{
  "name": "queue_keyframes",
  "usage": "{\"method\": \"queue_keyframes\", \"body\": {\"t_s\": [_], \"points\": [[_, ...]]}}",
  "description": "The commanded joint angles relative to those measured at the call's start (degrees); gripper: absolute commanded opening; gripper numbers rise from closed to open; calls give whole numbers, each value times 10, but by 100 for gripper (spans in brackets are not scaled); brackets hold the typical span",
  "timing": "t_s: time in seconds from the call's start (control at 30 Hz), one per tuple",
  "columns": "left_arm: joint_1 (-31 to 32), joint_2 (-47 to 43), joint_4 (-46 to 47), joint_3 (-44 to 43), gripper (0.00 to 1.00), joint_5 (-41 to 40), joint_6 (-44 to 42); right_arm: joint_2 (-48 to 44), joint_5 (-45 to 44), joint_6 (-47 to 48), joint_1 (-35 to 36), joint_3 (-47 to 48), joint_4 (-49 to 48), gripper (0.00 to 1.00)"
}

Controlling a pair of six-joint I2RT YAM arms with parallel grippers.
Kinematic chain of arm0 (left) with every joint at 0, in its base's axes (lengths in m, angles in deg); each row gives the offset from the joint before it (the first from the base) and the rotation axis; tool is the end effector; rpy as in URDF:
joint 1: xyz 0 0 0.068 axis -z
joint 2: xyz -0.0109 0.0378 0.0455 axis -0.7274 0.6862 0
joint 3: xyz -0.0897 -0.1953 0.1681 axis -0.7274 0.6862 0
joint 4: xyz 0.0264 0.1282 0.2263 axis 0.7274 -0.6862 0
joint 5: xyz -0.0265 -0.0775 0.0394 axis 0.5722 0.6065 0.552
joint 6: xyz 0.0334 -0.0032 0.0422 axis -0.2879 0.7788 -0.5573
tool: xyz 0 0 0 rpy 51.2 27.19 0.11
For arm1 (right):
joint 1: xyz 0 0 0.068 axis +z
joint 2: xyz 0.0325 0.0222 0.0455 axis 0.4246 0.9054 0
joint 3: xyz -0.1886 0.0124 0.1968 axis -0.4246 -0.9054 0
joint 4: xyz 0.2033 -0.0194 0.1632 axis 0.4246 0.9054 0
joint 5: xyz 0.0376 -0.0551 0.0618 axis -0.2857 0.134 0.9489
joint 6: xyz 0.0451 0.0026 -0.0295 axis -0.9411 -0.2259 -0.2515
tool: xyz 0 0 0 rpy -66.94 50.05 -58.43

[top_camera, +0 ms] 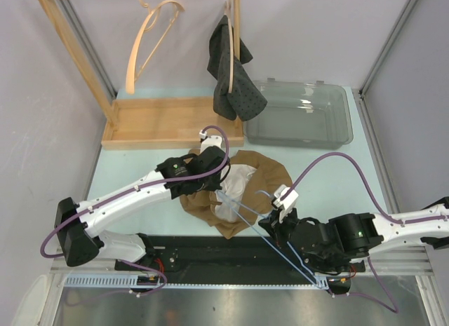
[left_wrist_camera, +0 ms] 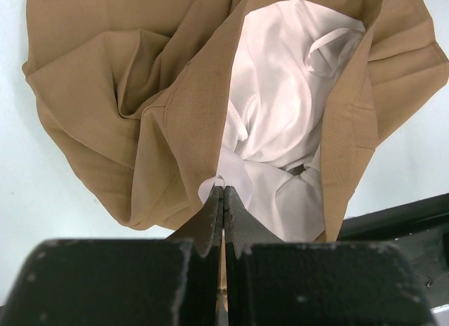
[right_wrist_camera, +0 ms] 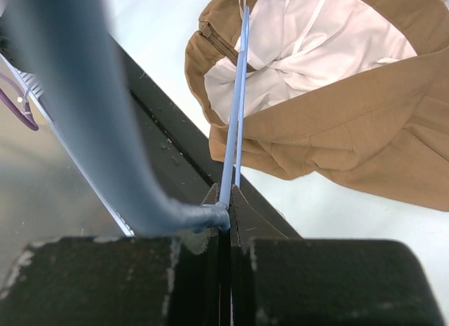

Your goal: Place the skirt on the hanger

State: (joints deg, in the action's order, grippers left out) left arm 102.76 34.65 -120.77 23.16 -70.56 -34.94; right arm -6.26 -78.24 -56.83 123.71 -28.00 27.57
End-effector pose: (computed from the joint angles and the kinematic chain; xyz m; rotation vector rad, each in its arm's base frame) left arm 0.1564 -0.2083 0.3062 0.1877 2.4385 -0.2473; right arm 0.0010 0.1510 0.3185 -0.7639 1.8888 0.6996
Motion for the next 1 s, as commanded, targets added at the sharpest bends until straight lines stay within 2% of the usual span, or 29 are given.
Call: {"method": "queue_keyframes", "body": {"t_s": [0.0,0.3,0.57,0.73,0.97], "points": [[-2,2,7,-20,0,-18,12,0,-7,1,6,14,-28,0],[-2,11,6,-26,0,-32,22,10,4,4,7,15,-50,0],[-1,8,7,-26,0,-21,24,44,-51,22,6,17,-81,0],[-1,4,5,-25,0,-24,28,62,-87,5,-3,27,-69,0],[-1,5,0,-23,0,-27,30,35,-104,-5,-2,30,-36,0]]}}
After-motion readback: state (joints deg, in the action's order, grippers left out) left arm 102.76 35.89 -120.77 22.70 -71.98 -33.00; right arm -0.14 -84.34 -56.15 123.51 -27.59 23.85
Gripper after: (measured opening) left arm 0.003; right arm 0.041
